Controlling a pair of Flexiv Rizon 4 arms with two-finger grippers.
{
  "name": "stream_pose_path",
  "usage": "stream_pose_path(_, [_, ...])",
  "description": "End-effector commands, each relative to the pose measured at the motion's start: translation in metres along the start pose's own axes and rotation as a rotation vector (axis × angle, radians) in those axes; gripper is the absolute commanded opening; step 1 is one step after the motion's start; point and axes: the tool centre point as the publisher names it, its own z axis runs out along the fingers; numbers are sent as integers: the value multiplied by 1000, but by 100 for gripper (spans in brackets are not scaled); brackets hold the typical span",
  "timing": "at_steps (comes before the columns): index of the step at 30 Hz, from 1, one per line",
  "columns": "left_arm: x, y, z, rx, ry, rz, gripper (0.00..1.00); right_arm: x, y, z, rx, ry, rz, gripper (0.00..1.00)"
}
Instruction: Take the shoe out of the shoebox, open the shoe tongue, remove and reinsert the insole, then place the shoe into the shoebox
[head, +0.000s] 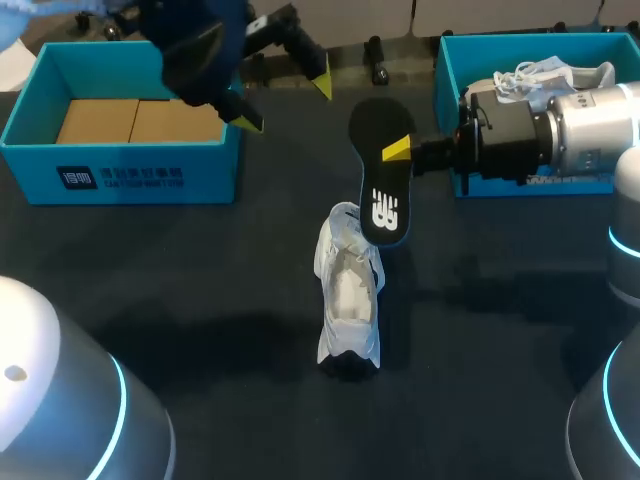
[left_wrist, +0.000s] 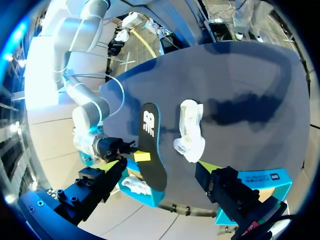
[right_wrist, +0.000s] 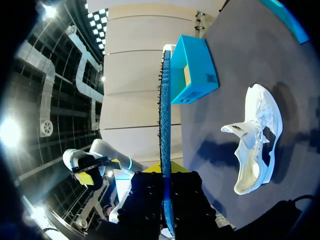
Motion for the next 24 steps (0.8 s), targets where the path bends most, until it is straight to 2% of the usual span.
stream_pose_path(1, [6, -3, 2, -8, -233, 2, 100, 2, -2, -2, -6, -8, 3, 0])
stream_pose_path(8, [6, -3, 2, -8, -233, 2, 100, 0, -3, 0, 7, -12, 12, 0])
stream_pose_path(12, [6, -3, 2, -8, -233, 2, 100, 6, -7, 1, 1, -3, 1, 0])
stream_pose_path(17, [16, 3, 16, -24, -351, -52, 100, 15, -11, 3, 8, 10, -1, 0])
stream_pose_path(24, [23, 12, 27, -21, -411, -75, 100, 26, -16, 1, 8, 23, 4, 0])
